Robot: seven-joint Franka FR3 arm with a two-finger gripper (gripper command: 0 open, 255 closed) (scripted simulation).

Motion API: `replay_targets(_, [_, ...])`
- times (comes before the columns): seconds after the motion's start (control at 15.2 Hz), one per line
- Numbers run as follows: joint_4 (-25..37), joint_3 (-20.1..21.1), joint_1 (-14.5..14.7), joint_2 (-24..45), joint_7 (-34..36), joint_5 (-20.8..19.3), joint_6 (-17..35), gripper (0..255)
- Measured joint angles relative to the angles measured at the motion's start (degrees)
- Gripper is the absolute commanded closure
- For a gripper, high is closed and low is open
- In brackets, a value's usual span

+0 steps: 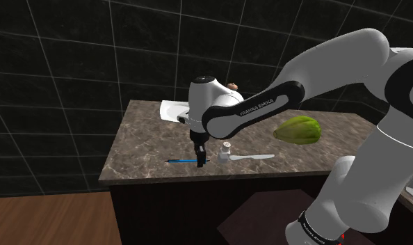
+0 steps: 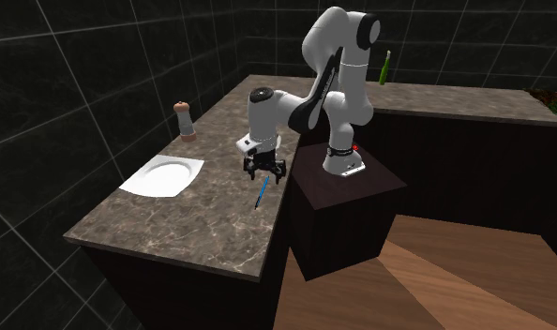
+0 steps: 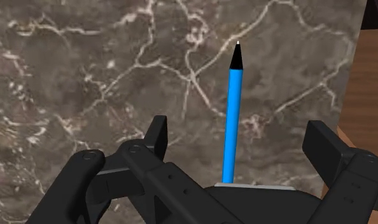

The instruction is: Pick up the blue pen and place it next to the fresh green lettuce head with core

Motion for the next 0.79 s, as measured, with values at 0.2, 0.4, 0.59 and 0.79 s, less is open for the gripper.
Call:
replay_targets(0.2, [0.0,0.0,0.0,0.1,0.0,0.0,0.2,0])
replay_targets(0.4, [0.0,0.0,0.0,0.1,0.0,0.0,0.2,255])
replay_targets(0.59, [0.0,0.0,0.0,0.1,0.0,0.0,0.2,255])
replay_targets(0.79, [0.0,0.0,0.0,0.1,0.0,0.0,0.2,255])
